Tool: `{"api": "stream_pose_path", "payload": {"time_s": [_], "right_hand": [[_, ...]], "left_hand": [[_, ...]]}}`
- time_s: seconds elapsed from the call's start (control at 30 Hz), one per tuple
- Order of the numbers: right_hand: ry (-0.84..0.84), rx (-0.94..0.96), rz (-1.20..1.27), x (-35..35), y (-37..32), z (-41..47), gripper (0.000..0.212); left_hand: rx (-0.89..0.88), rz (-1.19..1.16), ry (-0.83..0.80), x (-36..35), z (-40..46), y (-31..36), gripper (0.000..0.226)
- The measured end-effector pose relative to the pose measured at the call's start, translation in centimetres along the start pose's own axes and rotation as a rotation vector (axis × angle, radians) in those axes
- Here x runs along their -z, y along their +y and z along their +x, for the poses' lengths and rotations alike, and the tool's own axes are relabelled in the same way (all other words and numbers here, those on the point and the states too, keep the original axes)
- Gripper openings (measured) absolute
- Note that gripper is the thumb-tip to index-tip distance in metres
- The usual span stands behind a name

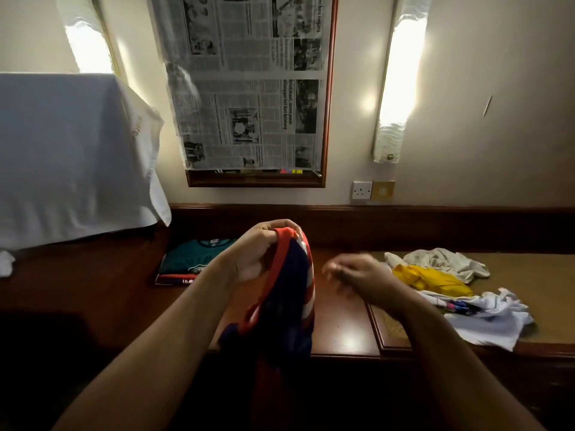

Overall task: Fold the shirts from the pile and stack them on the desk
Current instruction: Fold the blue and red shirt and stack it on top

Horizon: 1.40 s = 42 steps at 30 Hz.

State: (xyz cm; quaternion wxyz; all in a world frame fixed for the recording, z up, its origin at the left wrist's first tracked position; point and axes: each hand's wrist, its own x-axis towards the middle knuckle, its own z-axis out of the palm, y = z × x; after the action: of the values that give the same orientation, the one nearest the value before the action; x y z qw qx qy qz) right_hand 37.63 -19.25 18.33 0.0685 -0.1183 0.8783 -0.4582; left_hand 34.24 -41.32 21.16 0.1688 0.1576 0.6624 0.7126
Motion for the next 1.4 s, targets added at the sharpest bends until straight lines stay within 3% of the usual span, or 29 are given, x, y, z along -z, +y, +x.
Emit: {"api": "stream_pose_path", "payload": {"time_s": [0.03,0.07,0.13,0.2,0.3,0.37,0.43,0.53,0.63,0.67,0.73,0.83,0.9,0.93,1.03,1.1,1.2,1.3,1.4], "right_hand": [[0.048,0.060,0.002,0.3,-0.9,1.1,0.023],[0.027,0.117,0.030,0.6,-1.9,2.2,0.040],[-0.163,0.171,0.201,0.9,-3.7,3.5,0.063],[-0.356,0.165,0.326,0.5,-5.3,3.7,0.047],[-0.438,0.138,0.253,0.4,-6.3,3.1,0.019],[-0.365,0.137,0.290,0.7,-6.6,2.9,0.013],[-0.228,0.155,0.398,1.0,-7.1,2.4,0.014],[-0.041,0.233,0.510,1.6,-8.5,1.5,0.020],[0.103,0.282,0.521,2.3,-9.3,0.8,0.022],[0.146,0.282,0.503,2.6,-9.4,0.5,0.023],[0.215,0.292,0.397,3.5,-9.3,-0.1,0.022],[0.394,0.372,-0.098,5.3,-7.8,-0.8,0.013],[0.494,0.375,-0.416,6.4,-5.6,-1.2,0.010],[0.499,0.338,-0.487,6.7,-4.3,-1.5,0.011],[0.429,0.220,-0.557,6.8,0.0,-2.4,0.014],[0.365,0.163,-0.578,6.1,2.0,-2.8,0.015],[0.323,0.105,-0.516,4.9,3.7,-3.3,0.018],[0.339,0.116,-0.390,4.1,4.4,-3.6,0.022],[0.282,0.077,-0.080,2.6,4.1,-3.8,0.032]], "left_hand": [[0.009,-0.029,-0.056,-0.2,-0.3,0.3,0.022],[0.013,-0.047,-0.106,-0.5,-0.5,0.7,0.015],[0.003,-0.050,-0.162,-1.5,-1.0,1.9,0.009],[-0.032,0.052,-0.099,-2.3,-1.3,3.2,0.010],[-0.176,0.254,0.226,-2.3,-1.9,4.2,0.024],[-0.325,0.373,0.488,-1.8,-2.6,3.5,0.023],[-0.421,0.492,0.579,-0.7,-3.4,1.1,0.027],[-0.334,0.574,0.420,0.0,-4.2,-4.1,0.062],[-0.183,0.637,0.330,-1.4,-3.9,-8.9,0.062],[-0.167,0.665,0.286,-1.9,-3.5,-10.3,0.052],[-0.145,0.634,0.268,-2.7,-2.9,-12.0,0.024],[-0.170,0.561,0.486,-1.9,-2.2,-12.5,0.042],[-0.150,0.460,0.628,-0.6,-2.3,-11.8,0.029],[-0.129,0.419,0.688,0.4,-2.4,-11.3,0.021],[-0.139,0.476,0.798,3.2,-2.4,-9.7,0.026],[-0.173,0.654,0.785,4.1,-2.4,-8.0,0.018],[-0.117,0.883,0.639,5.4,-2.4,-5.5,0.011],[0.064,0.765,0.424,6.6,-3.1,-3.7,0.007],[0.159,0.749,0.247,7.2,-3.9,-3.1,0.020]]}}
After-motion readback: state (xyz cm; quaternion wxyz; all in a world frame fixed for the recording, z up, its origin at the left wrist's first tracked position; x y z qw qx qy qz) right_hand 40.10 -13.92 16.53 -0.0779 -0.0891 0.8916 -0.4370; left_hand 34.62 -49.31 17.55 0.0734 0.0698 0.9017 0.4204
